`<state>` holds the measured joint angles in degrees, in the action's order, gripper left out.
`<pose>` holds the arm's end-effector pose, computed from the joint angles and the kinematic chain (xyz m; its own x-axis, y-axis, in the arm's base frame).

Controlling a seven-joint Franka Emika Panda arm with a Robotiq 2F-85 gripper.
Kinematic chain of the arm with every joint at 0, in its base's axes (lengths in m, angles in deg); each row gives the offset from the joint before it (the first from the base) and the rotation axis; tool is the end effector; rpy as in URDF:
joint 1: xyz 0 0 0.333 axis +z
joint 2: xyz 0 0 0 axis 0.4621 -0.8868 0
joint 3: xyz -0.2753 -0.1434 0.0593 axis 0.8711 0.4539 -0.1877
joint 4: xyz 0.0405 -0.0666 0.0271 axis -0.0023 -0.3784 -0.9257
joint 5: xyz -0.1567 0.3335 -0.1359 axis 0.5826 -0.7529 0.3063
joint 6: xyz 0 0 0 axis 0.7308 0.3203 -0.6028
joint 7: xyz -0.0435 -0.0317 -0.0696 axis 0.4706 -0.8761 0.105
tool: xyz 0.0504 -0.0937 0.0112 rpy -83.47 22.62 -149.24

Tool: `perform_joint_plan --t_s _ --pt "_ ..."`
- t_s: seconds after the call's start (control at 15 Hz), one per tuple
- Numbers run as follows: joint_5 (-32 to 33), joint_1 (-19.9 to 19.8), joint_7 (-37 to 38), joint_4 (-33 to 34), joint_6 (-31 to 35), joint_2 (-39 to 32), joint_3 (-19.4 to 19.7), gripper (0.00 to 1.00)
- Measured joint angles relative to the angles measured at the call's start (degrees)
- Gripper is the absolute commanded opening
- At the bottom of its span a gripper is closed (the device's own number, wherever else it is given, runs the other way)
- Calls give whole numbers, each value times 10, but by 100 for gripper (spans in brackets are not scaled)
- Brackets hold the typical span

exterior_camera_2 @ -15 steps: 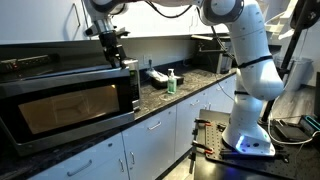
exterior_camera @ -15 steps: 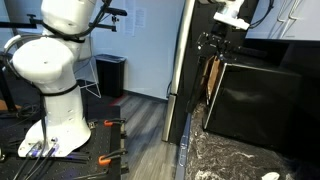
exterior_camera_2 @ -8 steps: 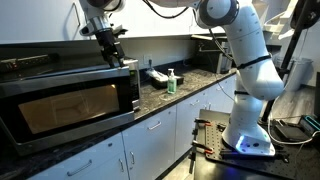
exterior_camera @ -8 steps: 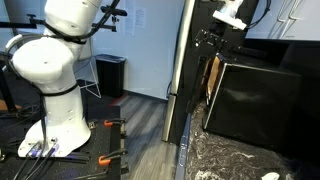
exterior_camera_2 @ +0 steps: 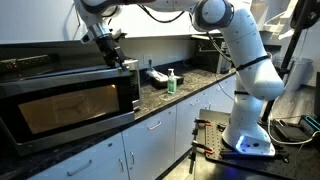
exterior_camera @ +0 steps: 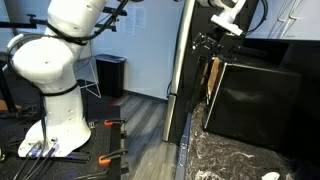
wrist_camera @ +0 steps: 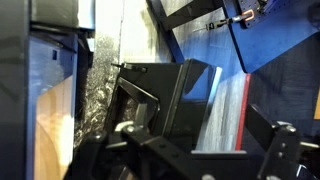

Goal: Open the door of the microwave

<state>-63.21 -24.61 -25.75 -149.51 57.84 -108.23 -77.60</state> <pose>0.6498 0.0930 0.4891 0.3828 0.9075 -0.1729 0.8457 -0.4196 -0.3298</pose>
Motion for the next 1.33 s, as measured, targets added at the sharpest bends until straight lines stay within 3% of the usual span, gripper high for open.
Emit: perform_joint_plan --t_s 0.4,0.53,0.93,1.33 --pt "16 15 76 3 -35 -8 0 100" --pt "21 21 102 3 -46 -8 0 72" --pt "30 29 148 3 -70 -8 0 25" --pt "100 49 184 11 -69 -12 0 19"
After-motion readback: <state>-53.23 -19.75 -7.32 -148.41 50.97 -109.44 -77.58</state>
